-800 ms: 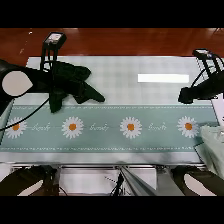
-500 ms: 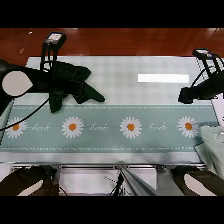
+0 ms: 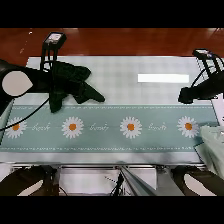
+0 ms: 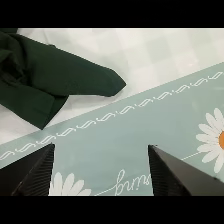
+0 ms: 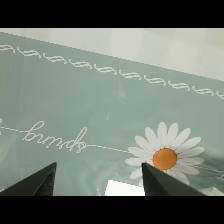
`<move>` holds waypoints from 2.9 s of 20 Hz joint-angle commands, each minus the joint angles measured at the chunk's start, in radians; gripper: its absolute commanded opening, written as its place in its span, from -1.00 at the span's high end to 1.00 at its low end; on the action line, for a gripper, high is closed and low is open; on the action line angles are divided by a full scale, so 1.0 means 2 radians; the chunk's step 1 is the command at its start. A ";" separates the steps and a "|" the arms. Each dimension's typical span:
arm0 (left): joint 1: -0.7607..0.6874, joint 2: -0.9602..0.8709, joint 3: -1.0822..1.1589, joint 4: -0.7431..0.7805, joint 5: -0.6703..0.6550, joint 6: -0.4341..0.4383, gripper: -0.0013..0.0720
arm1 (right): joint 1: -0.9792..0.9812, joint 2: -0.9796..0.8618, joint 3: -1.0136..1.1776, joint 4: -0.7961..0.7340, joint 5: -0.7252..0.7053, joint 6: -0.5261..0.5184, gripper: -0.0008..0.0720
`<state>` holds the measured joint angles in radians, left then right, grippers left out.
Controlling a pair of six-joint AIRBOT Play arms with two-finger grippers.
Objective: Fold the shirts.
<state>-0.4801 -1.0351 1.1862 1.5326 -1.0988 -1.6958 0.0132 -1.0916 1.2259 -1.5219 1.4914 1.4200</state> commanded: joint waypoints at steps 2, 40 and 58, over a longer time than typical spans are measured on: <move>0.000 0.000 0.000 0.000 0.000 0.000 -1.00 | 0.001 0.000 0.000 0.001 -0.003 0.000 -0.69; 0.211 -0.294 0.001 0.062 0.285 -0.060 -1.00 | 0.001 0.000 0.000 0.042 -0.017 0.004 -0.65; 0.039 0.067 0.203 0.058 0.143 -0.039 0.89 | 0.000 0.000 0.000 -0.073 0.041 -0.001 -0.34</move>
<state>-0.2909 -1.0847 1.5467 1.6447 -0.7994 -1.7798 0.0132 -1.0916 1.2259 -1.5745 1.5181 1.4170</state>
